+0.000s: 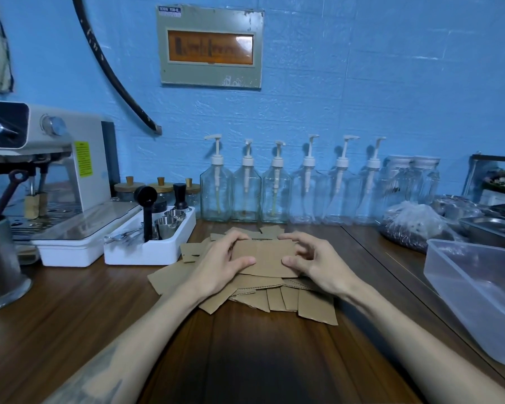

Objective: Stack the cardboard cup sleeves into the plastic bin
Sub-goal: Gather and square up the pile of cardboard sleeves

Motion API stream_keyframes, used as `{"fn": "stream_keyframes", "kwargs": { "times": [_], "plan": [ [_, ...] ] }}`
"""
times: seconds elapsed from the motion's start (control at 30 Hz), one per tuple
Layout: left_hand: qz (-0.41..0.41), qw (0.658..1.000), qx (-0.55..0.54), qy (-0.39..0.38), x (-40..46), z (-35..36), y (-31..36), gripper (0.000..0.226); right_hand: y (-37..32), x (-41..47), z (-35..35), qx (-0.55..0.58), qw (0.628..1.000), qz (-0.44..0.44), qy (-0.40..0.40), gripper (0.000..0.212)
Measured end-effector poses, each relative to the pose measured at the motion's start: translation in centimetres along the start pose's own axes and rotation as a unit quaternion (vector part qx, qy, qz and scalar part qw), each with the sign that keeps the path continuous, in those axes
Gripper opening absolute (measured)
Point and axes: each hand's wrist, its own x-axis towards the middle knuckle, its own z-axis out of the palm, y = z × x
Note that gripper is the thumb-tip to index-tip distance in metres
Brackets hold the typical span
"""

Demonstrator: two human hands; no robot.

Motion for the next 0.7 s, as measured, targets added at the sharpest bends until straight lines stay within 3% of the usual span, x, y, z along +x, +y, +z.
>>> {"fn": "stream_keyframes", "kwargs": {
  "times": [0.17, 0.33, 0.43, 0.53, 0.7],
  "plan": [
    [0.014, 0.999, -0.025, 0.018, 0.4, 0.3, -0.5, 0.026, -0.1, -0.1, 0.8, 0.013, 1.0, -0.02, 0.018, 0.041],
    [0.008, 0.998, -0.051, 0.03, 2.5, -0.4, 0.2, 0.04, -1.0, 0.8, -2.3, 0.037, 0.998, 0.011, 0.052, 0.035],
    [-0.009, 0.998, -0.048, 0.029, 3.5, -0.2, 0.8, 0.042, -0.4, 0.9, -4.4, 0.036, 0.993, 0.025, 0.111, 0.034],
    [-0.022, 0.999, 0.042, 0.026, 3.1, 0.7, 0.5, 0.043, 1.5, -0.1, -4.6, 0.039, 0.983, 0.061, 0.17, 0.033],
    [-0.051, 0.961, 0.252, -0.098, 2.2, 1.3, -0.4, 0.074, 3.2, -0.4, -4.6, 0.025, 0.975, 0.079, 0.204, 0.031]
  ]
}}
